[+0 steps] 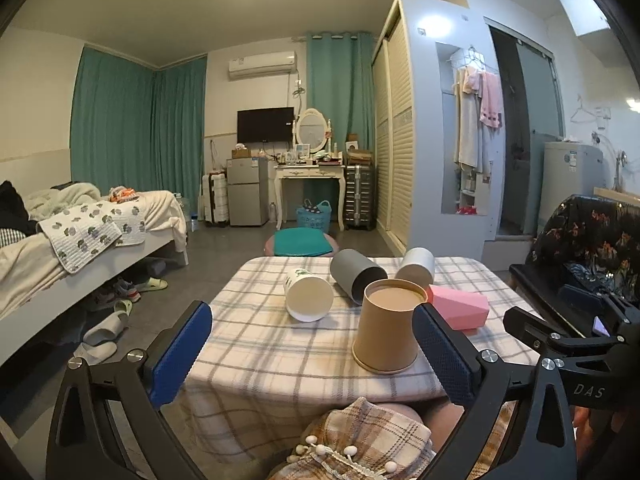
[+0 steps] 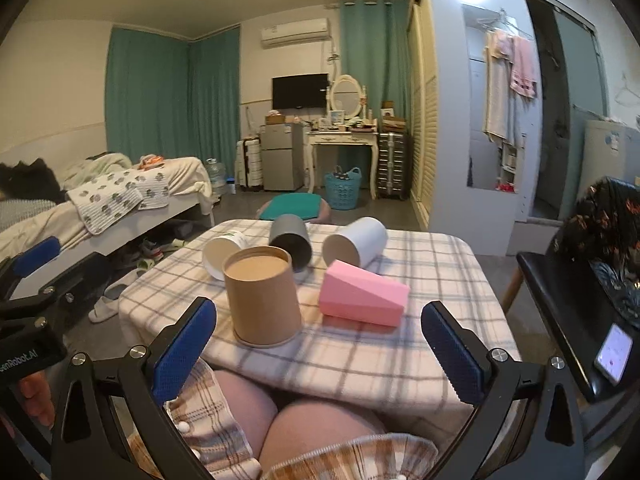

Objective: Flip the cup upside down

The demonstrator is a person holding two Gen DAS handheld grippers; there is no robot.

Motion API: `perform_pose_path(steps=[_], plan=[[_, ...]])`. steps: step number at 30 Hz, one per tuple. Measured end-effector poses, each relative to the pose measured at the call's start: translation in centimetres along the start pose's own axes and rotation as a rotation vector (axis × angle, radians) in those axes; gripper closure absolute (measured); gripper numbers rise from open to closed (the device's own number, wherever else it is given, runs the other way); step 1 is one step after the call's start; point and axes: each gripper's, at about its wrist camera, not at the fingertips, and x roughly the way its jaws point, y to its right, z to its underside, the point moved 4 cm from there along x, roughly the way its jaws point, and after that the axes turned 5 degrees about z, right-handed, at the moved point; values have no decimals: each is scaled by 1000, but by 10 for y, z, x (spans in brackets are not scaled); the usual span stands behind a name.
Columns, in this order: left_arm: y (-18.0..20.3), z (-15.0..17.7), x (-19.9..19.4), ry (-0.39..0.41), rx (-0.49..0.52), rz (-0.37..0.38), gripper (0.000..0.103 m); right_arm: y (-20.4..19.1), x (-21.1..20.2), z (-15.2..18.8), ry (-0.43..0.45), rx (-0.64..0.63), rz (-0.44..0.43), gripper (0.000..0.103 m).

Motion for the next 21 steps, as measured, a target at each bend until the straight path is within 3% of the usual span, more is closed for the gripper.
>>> perform_pose_path(steps=[21], plan=[[-3, 5, -1, -13, -11, 18, 0, -4, 2, 1, -4, -11, 4, 0]])
